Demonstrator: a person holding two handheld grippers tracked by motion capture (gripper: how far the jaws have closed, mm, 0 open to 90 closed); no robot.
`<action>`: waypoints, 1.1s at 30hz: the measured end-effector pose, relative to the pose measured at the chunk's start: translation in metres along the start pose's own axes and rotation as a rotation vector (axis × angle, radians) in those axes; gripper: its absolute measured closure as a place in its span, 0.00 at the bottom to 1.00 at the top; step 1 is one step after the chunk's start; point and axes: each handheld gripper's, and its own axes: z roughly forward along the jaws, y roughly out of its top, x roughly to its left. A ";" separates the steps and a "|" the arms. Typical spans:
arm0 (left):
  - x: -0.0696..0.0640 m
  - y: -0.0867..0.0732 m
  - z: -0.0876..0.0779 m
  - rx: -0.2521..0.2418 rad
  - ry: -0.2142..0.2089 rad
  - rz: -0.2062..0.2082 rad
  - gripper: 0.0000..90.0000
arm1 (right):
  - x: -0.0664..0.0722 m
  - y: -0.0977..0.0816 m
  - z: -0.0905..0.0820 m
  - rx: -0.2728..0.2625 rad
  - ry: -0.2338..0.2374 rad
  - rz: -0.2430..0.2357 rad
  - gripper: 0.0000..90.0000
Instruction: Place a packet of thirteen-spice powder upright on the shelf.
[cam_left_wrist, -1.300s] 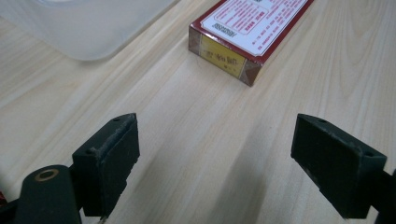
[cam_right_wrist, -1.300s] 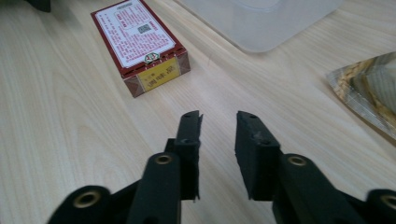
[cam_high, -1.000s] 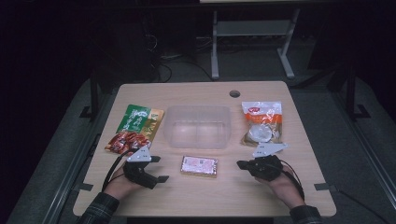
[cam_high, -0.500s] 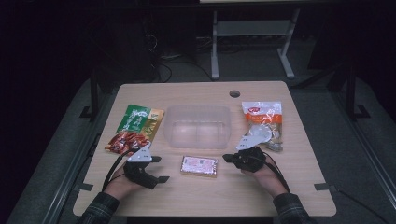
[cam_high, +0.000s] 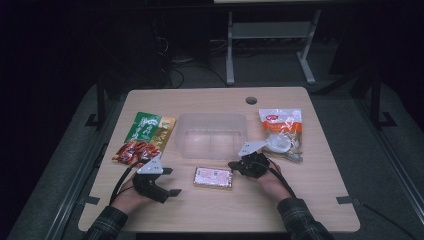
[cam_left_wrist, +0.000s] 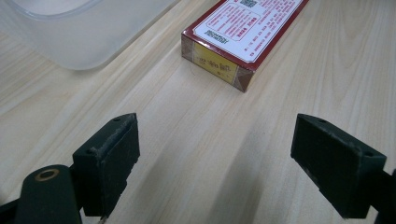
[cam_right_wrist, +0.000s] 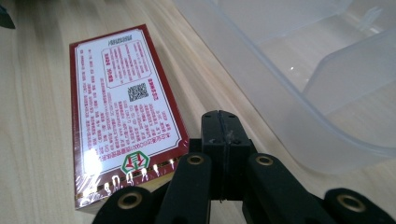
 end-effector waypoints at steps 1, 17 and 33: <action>0.000 0.000 0.000 -0.001 -0.001 -0.001 0.17 | 0.000 0.000 0.000 0.000 0.000 0.000 1.00; -0.001 0.000 0.000 0.010 -0.012 0.014 0.17 | 0.013 0.000 0.002 0.072 0.097 -0.044 1.00; -0.002 0.001 0.000 0.009 -0.017 0.023 0.17 | 0.031 0.007 -0.035 0.051 0.040 0.036 0.54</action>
